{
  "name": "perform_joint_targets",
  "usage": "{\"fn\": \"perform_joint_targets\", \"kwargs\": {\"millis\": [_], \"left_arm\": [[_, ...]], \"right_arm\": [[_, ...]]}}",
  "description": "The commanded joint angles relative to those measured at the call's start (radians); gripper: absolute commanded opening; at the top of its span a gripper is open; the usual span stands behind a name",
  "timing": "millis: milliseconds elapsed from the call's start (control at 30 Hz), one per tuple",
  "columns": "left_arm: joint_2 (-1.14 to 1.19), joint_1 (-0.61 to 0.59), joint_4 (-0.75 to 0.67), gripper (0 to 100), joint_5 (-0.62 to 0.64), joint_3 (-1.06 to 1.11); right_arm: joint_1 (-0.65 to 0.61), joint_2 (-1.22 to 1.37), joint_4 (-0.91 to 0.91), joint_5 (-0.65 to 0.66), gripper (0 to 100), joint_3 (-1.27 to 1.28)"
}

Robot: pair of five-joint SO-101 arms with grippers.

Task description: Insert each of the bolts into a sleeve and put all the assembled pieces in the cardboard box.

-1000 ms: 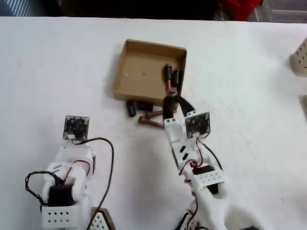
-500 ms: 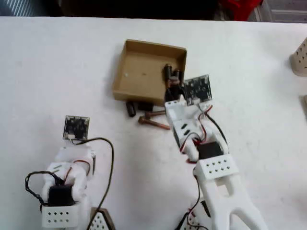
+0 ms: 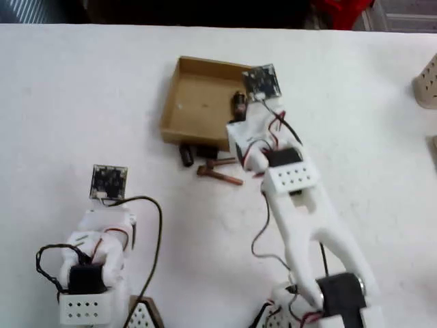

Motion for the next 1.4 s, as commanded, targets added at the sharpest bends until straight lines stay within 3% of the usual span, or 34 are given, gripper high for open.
{"fn": "perform_joint_targets", "kwargs": {"millis": [0,600,1100,1367], "left_arm": [[-0.005,-0.013,0.008,2,-0.008,0.0],[-0.005,-0.013,0.008,2,-0.009,0.0],[-0.005,-0.013,0.008,2,-0.009,0.0],[-0.005,-0.013,0.008,2,-0.009,0.0]], "right_arm": [[0.01,0.094,0.088,0.002,1.7,-0.219],[0.012,0.727,0.288,0.002,1.8,-0.867],[0.012,1.064,0.433,0.0,1.9,-1.335],[0.012,1.129,0.596,-0.002,12.3,-1.517]]}}
